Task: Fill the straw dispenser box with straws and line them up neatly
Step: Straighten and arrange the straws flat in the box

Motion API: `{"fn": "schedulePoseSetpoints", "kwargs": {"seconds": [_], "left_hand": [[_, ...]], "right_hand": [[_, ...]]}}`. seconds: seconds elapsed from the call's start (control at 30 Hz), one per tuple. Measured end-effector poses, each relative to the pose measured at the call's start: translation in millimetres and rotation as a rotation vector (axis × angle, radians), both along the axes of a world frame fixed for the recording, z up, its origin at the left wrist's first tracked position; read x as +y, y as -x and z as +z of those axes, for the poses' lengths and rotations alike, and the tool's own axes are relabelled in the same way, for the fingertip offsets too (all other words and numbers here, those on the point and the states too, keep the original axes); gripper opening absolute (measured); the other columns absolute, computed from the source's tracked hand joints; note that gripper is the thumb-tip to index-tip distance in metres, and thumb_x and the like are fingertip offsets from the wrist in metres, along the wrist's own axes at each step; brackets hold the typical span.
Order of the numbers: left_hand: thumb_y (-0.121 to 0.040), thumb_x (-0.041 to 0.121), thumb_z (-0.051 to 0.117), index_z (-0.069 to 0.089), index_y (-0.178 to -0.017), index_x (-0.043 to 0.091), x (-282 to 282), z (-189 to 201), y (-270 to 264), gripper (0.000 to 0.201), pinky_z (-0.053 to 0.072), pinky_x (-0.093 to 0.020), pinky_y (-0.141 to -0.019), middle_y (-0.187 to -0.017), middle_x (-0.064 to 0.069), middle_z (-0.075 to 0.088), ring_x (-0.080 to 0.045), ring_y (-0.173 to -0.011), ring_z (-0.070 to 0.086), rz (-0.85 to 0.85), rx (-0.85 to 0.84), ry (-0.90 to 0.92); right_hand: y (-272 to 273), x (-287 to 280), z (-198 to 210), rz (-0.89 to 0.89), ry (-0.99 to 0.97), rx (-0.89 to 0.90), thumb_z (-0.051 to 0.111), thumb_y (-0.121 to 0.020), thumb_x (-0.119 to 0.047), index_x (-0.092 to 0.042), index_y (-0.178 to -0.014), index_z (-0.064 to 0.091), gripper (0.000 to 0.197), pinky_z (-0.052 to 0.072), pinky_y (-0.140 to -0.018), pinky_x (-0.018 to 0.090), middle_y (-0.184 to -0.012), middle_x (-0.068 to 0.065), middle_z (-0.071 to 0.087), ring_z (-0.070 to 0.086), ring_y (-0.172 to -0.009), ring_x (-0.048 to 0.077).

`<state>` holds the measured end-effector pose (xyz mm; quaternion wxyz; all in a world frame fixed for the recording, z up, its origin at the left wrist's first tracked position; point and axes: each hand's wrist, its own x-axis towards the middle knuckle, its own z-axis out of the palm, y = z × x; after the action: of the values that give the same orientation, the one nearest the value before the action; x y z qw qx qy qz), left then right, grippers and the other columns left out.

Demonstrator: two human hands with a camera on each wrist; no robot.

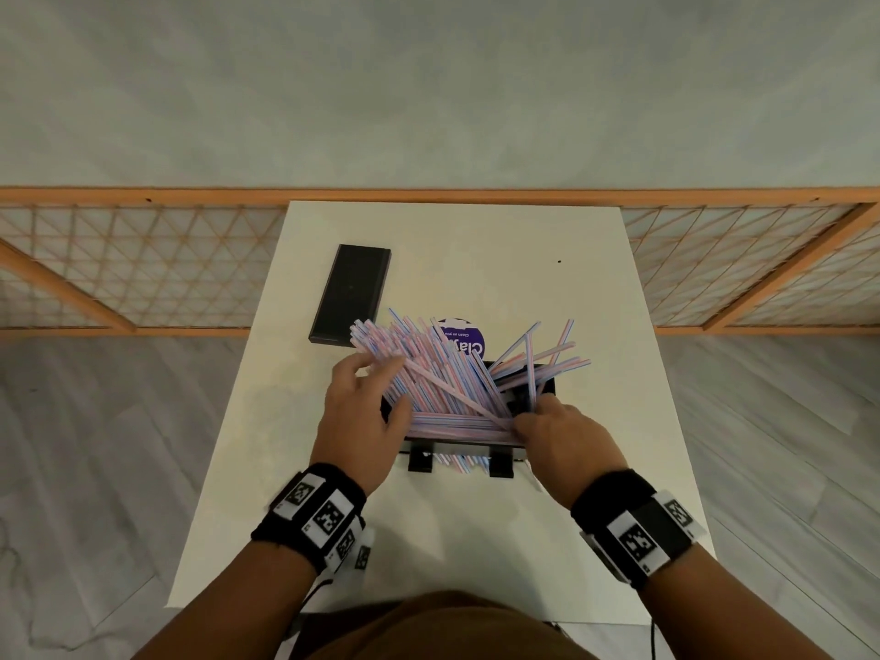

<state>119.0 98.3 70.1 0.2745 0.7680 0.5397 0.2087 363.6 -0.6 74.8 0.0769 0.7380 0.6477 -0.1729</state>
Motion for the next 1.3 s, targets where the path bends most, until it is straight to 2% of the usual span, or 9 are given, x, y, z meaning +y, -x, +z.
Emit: {"fn": "schedulePoseSetpoints", "kwargs": {"seconds": [0.2, 0.33, 0.47, 0.6, 0.73, 0.87, 0.93, 1.1, 1.3], "left_hand": [[-0.095, 0.026, 0.066, 0.073, -0.1, 0.021, -4, -2, -3, 0.009, 0.05, -0.028, -0.099, -0.142, 0.002, 0.043, -0.014, -0.119, 0.056, -0.031, 0.032, 0.047], [-0.095, 0.024, 0.069, 0.066, -0.112, 0.022, -6, 2, 1, 0.017, 0.051, -0.024, -0.097, -0.127, 0.009, 0.045, -0.005, -0.107, 0.057, 0.005, -0.054, 0.036], [-0.09, 0.022, 0.073, 0.065, -0.118, 0.022, -9, 2, 0, 0.029, 0.05, -0.024, -0.095, -0.124, 0.009, 0.043, -0.011, -0.108, 0.056, 0.044, -0.063, -0.063], [-0.087, 0.026, 0.075, 0.064, -0.12, 0.028, -18, 5, -5, 0.035, 0.054, -0.035, -0.095, -0.127, 0.006, 0.043, -0.016, -0.115, 0.049, 0.067, 0.002, -0.101], [-0.084, 0.037, 0.079, 0.063, -0.126, 0.027, -24, 12, -8, 0.047, 0.044, -0.035, -0.094, -0.13, -0.001, 0.047, -0.02, -0.112, 0.048, 0.074, 0.1, -0.244], [-0.088, 0.044, 0.075, 0.06, -0.111, 0.034, -28, 23, -19, 0.03, 0.047, -0.012, -0.067, -0.088, 0.012, 0.066, -0.004, -0.08, 0.063, 0.038, -0.22, 0.203], [-0.092, 0.042, 0.073, 0.064, -0.1, 0.031, -26, 19, -27, 0.016, 0.047, -0.011, -0.063, -0.079, 0.012, 0.07, 0.0, -0.074, 0.066, 0.084, -0.32, 0.335], [-0.098, 0.035, 0.066, 0.074, -0.083, 0.022, -9, 8, -32, 0.021, 0.055, -0.028, -0.064, -0.072, 0.005, 0.073, -0.009, -0.068, 0.07, 0.081, -0.342, 0.351], [-0.097, 0.031, 0.069, 0.068, -0.067, 0.017, 3, 21, -29, 0.033, 0.046, -0.02, -0.058, -0.058, 0.008, 0.065, -0.004, -0.053, 0.058, 0.177, -0.424, 0.366]], "right_hand": [[10, 22, -2, 0.031, -0.153, 0.186, 0.048, -0.101, -0.024, -0.026, -0.108, 0.064, 0.018, 0.054, -0.073, 0.037, -0.102, -0.002, 0.061, 0.063, -0.094, 0.025], [27, 44, 2, -0.084, -0.277, 0.329, 0.047, -0.104, -0.032, -0.016, -0.104, 0.063, 0.023, 0.053, -0.073, 0.04, -0.1, 0.002, 0.067, 0.064, -0.09, 0.024], [43, 62, 0, -0.095, -0.145, 0.301, 0.053, -0.099, -0.048, -0.02, -0.091, 0.051, 0.029, 0.047, -0.068, 0.034, -0.093, 0.002, 0.062, 0.061, -0.086, 0.024], [54, 69, -8, -0.041, -0.111, 0.281, 0.053, -0.1, -0.044, -0.023, -0.09, 0.045, 0.024, 0.041, -0.066, 0.032, -0.103, 0.004, 0.063, 0.063, -0.094, 0.026], [56, 71, -3, -0.004, -0.217, 0.304, 0.05, -0.102, -0.039, -0.02, -0.091, 0.052, 0.022, 0.039, -0.063, 0.033, -0.093, 0.002, 0.06, 0.061, -0.086, 0.027], [57, 70, 1, 0.077, -0.272, 0.386, 0.057, -0.097, -0.027, -0.019, -0.085, 0.052, 0.016, 0.044, -0.063, 0.036, -0.086, 0.0, 0.053, 0.058, -0.079, 0.027], [59, 70, -1, 0.115, -0.253, 0.409, 0.059, -0.092, -0.017, -0.02, -0.085, 0.051, 0.012, 0.048, -0.064, 0.039, -0.085, -0.002, 0.049, 0.058, -0.078, 0.027], [55, 65, -8, 0.08, -0.278, 0.575, 0.063, -0.093, -0.017, -0.017, -0.089, 0.052, 0.012, 0.042, -0.065, 0.033, -0.085, -0.004, 0.051, 0.048, -0.074, 0.017], [48, 57, -25, -0.013, -0.287, 0.599, 0.064, -0.096, -0.026, -0.017, -0.115, 0.063, 0.021, 0.045, -0.074, 0.03, -0.099, 0.004, 0.07, 0.063, -0.088, 0.022]]}}
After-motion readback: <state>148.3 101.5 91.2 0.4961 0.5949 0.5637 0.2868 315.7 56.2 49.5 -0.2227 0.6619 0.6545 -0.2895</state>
